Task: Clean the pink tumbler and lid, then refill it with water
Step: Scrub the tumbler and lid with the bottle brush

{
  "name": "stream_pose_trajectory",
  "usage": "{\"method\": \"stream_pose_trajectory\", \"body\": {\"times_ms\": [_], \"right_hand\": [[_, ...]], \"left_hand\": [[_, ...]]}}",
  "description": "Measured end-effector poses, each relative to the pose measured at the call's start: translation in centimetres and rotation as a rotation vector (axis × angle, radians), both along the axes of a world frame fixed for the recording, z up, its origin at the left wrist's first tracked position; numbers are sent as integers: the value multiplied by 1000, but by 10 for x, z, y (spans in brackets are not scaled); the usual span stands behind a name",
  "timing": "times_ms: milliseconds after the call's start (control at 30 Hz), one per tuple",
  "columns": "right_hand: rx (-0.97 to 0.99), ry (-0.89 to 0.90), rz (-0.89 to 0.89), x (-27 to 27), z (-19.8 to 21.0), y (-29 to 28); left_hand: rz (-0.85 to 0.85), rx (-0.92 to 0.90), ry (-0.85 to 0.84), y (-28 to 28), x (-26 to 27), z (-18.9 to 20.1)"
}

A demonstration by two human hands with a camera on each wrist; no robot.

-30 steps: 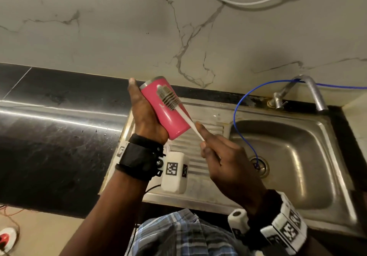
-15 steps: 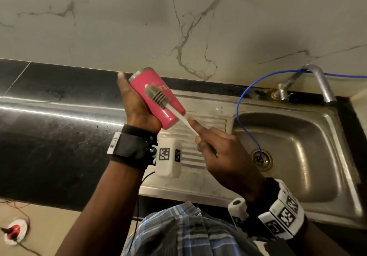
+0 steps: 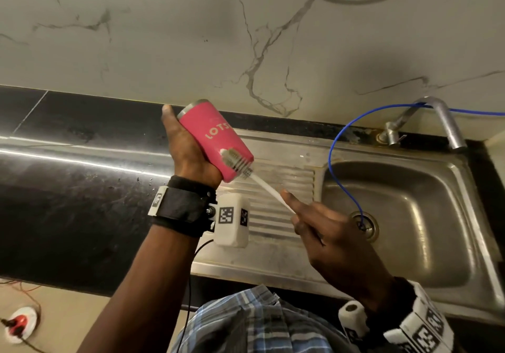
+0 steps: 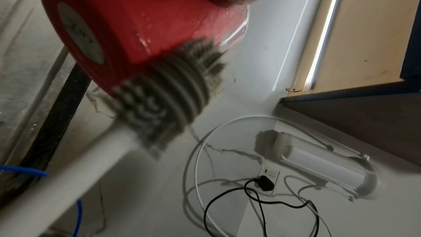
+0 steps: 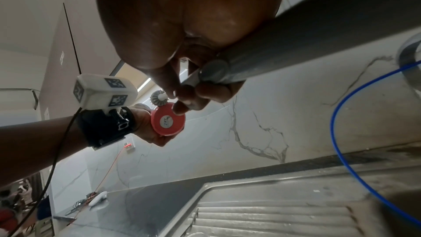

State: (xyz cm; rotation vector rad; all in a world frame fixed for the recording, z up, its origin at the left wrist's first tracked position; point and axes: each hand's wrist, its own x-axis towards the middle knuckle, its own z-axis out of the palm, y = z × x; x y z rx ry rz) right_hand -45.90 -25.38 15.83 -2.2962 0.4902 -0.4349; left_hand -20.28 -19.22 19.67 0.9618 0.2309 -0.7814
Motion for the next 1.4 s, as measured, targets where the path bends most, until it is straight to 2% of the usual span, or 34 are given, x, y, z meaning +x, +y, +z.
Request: {"method": "stream_pose_trajectory", "body": {"times_ms": [233,433,667,900,1067,1267,1400], "right_hand": [[-17,-47,-42,16,3,0],[62,-67,-31,9,6,0],[62,-127,-53,36,12,-6],[185,-62,-31,25,13,-8],[166,-138,-28,45,18,-15],[176,-97,-21,35,16,-10],[189,-109,-49,42,18,-7]], "left_hand": [[-66,36,-2,-5,-19,1],[37,-10,-17,2,-2,3],[-64,23,-27,-8,-29,-2],[27,-40,25,1,-4,1],[-5,-17,5,-7,-18,2],[31,-17,55,4,3,10],[-10,35,60,2,-10,7]]}}
